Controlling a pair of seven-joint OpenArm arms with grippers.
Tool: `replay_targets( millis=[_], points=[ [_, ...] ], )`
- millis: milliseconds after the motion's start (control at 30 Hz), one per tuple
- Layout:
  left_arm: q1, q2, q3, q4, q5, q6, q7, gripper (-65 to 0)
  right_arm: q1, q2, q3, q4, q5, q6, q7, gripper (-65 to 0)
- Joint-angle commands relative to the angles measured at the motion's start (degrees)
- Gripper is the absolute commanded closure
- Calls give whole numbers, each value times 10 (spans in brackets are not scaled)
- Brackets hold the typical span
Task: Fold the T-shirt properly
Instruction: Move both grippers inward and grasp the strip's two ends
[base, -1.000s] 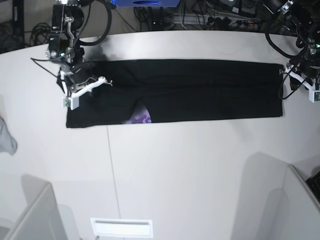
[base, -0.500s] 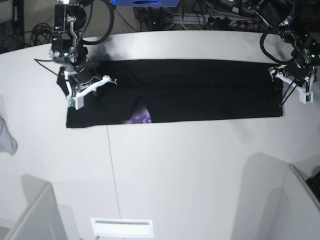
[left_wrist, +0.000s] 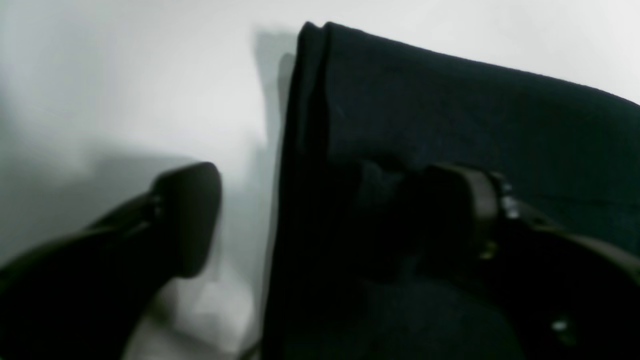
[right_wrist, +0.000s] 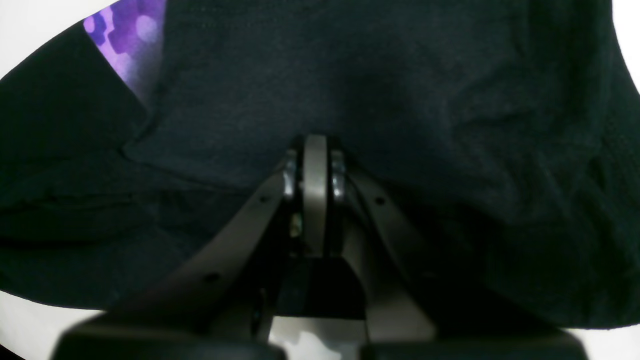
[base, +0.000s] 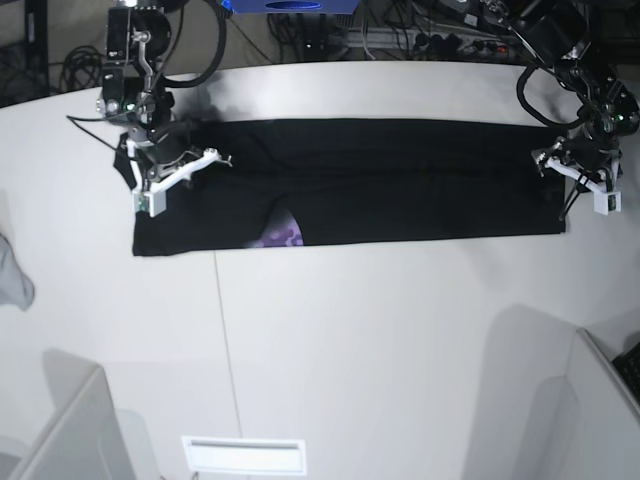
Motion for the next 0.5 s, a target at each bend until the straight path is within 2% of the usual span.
replay_targets(
  millis=[0,100,300,367,467],
  points=[
    [3,2,3,-5,17,-1,40,-490,4,3,1,12,3,3,10,0],
    [4,2,3,-9,17,-1,41,-321,4,3,1,12,3,3,10,0],
    [3,-1,3,-10,19,-1,41,-84,-4,-1,1,19,3,3,11,0],
    [2,-12,2,-9,19,-1,41,0,-15,-1,1,44,3,3,13,0],
    [-7,-33,2,-9,19,-1,40,0,-34,-1,1,95,3,5,13,0]
  ],
)
